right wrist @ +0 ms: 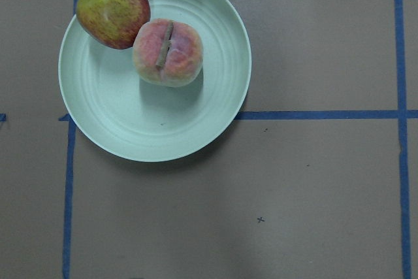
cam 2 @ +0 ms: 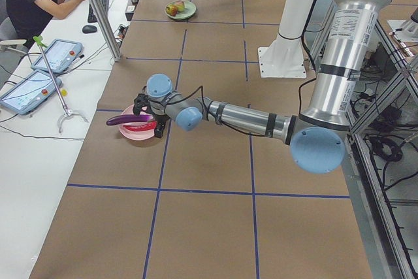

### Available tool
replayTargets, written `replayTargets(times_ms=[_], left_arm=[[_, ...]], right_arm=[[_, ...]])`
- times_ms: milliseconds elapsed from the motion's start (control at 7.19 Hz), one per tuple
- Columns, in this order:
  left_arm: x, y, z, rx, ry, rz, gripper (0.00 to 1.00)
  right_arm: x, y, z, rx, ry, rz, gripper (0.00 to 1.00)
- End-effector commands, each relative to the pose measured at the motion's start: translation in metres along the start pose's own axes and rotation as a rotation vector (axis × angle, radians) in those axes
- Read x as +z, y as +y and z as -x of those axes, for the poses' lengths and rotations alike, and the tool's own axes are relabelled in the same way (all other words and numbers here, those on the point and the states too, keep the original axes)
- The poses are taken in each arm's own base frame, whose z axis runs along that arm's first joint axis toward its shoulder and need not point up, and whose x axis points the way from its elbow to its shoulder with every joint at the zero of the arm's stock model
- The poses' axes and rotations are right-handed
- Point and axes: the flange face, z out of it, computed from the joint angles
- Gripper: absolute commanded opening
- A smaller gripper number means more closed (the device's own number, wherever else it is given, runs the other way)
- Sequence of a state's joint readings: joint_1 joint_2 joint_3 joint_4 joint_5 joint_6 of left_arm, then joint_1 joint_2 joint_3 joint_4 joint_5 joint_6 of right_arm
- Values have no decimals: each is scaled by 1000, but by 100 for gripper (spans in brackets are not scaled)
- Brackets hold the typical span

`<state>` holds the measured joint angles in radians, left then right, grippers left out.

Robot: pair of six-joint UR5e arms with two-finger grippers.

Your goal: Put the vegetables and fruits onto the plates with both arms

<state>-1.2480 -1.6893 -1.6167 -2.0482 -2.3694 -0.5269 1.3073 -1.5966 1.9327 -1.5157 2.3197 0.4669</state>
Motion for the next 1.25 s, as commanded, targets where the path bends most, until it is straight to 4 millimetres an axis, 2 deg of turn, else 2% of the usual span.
replayTargets(times_ms=[0, 139, 278, 556, 695, 834, 974, 1113], left_arm=[[-22, 35, -2, 43, 3, 1, 100], [-47, 37, 36, 111, -43, -6, 100], [-69, 40, 68, 95, -92, 33, 100], [-111, 49, 89, 104, -142, 111, 100], [-117, 56, 96, 71, -150, 157, 100], [-112, 67, 106, -4, -153, 221, 100], [-102, 106, 129, -70, -141, 266, 100], [-99, 115, 136, -92, -145, 279, 100]], right_arm=[[-6, 8, -45, -37, 21, -7, 100], [-11, 15, -65, -52, 15, -7, 100], [-15, 15, -78, -47, -24, -4, 100], [-11, 23, -88, -36, -12, 7, 100], [-7, 27, -95, -61, -5, 15, 100], [-6, 32, -102, -63, -2, 20, 100], [-3, 34, -106, -51, 3, 30, 100], [-2, 35, -107, -40, 9, 42, 100]])
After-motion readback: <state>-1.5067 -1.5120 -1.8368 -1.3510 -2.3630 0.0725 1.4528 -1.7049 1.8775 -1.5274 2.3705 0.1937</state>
